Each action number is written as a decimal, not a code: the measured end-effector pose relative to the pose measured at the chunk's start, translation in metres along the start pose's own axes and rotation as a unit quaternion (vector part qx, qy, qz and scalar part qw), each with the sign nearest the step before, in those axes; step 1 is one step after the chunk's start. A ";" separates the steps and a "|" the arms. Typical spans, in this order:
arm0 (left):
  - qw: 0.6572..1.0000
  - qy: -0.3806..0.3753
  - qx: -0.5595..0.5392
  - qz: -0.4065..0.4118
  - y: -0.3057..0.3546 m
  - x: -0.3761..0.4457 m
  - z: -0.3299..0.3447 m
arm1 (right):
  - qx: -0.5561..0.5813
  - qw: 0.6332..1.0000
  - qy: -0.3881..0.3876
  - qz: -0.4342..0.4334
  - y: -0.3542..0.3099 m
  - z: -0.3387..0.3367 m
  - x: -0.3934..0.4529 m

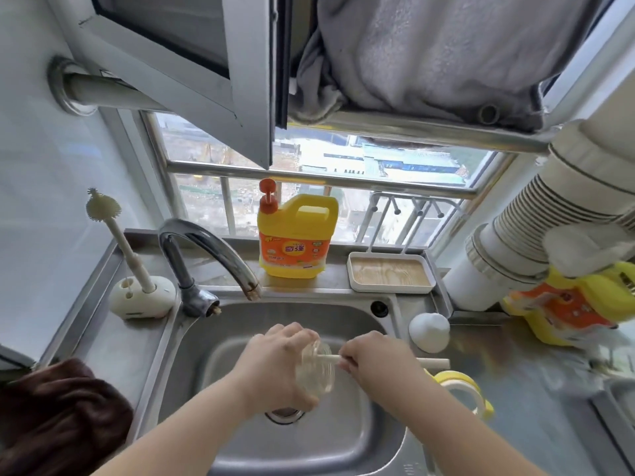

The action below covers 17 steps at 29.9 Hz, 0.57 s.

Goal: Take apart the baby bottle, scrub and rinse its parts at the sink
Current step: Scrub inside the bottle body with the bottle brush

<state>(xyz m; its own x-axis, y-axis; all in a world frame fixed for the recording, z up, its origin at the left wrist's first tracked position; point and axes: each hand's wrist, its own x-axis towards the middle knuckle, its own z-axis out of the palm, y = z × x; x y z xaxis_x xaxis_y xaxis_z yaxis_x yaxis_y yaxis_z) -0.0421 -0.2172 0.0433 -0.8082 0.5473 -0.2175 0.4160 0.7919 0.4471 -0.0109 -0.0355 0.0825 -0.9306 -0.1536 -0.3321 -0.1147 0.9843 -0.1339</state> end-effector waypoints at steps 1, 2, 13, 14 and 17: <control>1.000 0.004 0.002 -0.006 0.000 0.002 0.000 | 0.006 1.000 0.000 0.004 0.008 -0.002 -0.003; 1.000 0.012 -0.004 -0.018 0.000 0.004 -0.001 | 0.017 1.000 0.006 0.012 0.018 -0.004 -0.005; 0.998 0.044 -0.019 -0.040 0.032 0.023 0.006 | 0.051 0.998 0.034 0.007 0.052 -0.001 -0.006; 0.999 0.036 -0.008 -0.033 0.039 0.025 0.007 | 0.040 0.999 0.037 -0.003 0.049 0.001 -0.004; 0.999 0.038 0.013 -0.032 0.040 0.027 0.006 | 0.028 0.999 0.025 -0.008 0.051 0.000 -0.004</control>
<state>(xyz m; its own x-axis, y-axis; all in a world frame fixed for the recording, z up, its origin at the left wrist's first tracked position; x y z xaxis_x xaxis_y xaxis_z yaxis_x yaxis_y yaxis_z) -0.0447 -0.1690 0.0499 -0.8620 0.4748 -0.1774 0.3732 0.8314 0.4116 -0.0126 0.0152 0.0771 -0.9453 -0.1631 -0.2824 -0.1113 0.9753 -0.1908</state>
